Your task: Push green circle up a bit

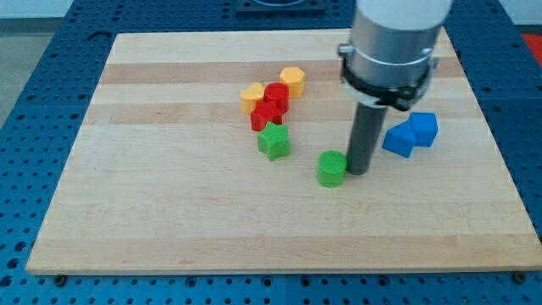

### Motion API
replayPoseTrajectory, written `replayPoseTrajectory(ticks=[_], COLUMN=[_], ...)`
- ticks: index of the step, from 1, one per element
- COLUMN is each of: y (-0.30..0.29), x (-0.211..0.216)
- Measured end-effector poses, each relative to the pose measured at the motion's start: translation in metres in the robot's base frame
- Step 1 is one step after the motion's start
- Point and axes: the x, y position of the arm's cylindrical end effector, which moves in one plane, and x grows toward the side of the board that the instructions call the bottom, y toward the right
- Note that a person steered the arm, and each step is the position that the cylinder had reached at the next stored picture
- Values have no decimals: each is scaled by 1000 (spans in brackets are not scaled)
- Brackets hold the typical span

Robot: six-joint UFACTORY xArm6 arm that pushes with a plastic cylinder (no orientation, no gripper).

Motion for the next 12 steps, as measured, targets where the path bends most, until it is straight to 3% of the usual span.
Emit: replayPoseTrajectory(ticks=[2, 4, 5, 6, 7, 8, 12], y=[-65, -31, -28, -70, -95, -111, -119], x=[0, 16, 54, 99, 108, 66, 52])
